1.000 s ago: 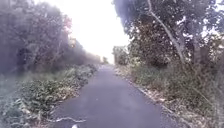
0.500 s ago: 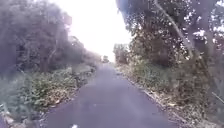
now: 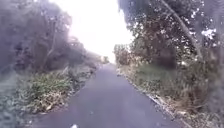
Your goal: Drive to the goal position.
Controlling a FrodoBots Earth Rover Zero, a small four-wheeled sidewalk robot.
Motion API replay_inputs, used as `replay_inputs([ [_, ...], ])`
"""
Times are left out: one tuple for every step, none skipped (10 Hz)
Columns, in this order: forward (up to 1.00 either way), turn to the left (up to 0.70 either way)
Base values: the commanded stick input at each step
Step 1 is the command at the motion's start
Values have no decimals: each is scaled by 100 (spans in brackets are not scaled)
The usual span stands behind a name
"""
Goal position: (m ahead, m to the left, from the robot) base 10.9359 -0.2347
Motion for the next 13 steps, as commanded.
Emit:
replay_inputs([
  [45, 0],
  [45, 0],
  [45, 0],
  [45, 0],
  [45, 0],
  [45, 0],
  [45, 0],
  [45, 0],
  [45, 0],
  [45, 0],
  [45, 0],
  [45, 0],
  [45, 0],
])
